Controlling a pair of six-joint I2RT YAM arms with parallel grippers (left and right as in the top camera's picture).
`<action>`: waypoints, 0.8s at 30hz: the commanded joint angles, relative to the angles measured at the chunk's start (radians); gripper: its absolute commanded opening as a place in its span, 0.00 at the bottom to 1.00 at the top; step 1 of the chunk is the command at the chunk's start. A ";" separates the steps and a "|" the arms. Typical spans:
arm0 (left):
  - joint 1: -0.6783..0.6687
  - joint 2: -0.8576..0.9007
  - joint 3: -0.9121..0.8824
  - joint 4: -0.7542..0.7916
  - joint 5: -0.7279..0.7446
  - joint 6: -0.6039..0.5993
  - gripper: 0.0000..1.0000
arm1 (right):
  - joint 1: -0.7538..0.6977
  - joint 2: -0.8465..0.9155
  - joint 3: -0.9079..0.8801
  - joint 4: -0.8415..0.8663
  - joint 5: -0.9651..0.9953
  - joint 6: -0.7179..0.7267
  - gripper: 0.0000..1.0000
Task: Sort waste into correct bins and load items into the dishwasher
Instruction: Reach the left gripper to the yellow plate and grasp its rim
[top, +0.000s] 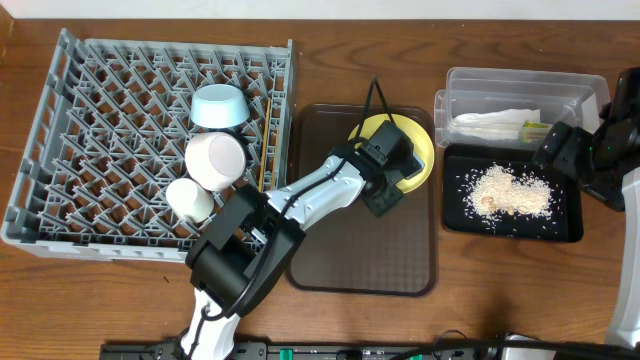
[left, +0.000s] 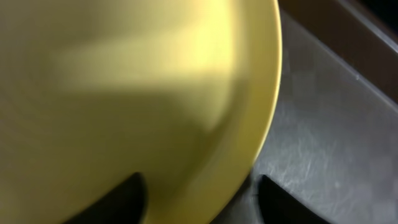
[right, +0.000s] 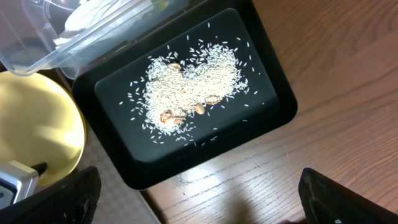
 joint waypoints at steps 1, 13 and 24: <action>-0.003 0.018 0.000 -0.043 -0.005 0.006 0.44 | -0.004 -0.005 0.008 0.001 -0.004 -0.012 0.99; -0.003 0.013 0.000 -0.067 -0.006 0.000 0.08 | -0.004 -0.005 0.008 0.002 -0.004 -0.012 0.99; -0.003 -0.076 0.000 -0.068 -0.061 -0.011 0.08 | -0.004 -0.005 0.008 0.002 -0.004 -0.012 0.99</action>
